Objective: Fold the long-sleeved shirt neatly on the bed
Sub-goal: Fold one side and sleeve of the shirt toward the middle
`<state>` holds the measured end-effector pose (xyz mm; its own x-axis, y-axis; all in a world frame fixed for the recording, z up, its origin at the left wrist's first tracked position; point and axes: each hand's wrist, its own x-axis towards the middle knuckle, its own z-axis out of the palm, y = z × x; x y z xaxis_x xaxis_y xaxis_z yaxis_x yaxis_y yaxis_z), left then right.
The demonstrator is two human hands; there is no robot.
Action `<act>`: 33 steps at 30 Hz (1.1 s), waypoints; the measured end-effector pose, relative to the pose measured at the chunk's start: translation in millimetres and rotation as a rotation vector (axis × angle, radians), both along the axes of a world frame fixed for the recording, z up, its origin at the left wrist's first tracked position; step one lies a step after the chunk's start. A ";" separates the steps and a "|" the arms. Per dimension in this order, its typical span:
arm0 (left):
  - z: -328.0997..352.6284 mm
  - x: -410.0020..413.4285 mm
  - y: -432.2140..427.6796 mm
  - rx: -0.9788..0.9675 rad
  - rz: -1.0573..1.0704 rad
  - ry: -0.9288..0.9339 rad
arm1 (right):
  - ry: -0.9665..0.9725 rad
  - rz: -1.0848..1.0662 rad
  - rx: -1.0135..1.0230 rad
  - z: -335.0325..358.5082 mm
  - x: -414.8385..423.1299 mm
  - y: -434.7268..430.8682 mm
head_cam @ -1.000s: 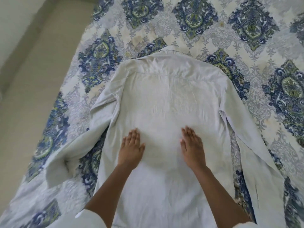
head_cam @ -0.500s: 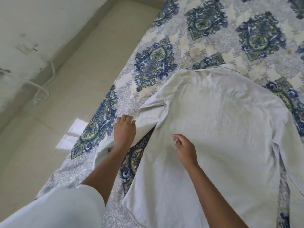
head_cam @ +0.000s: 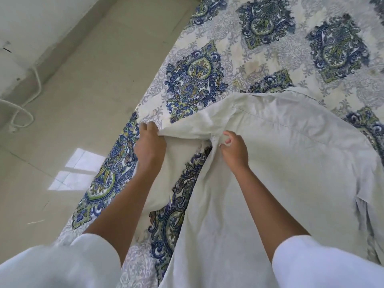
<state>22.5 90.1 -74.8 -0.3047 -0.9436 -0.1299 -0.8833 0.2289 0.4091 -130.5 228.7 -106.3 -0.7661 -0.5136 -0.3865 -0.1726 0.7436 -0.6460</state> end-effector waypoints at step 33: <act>-38.8 -62.9 -48.0 1.042 -0.319 0.039 | 0.204 0.465 0.292 -6.9 -127.1 -104.3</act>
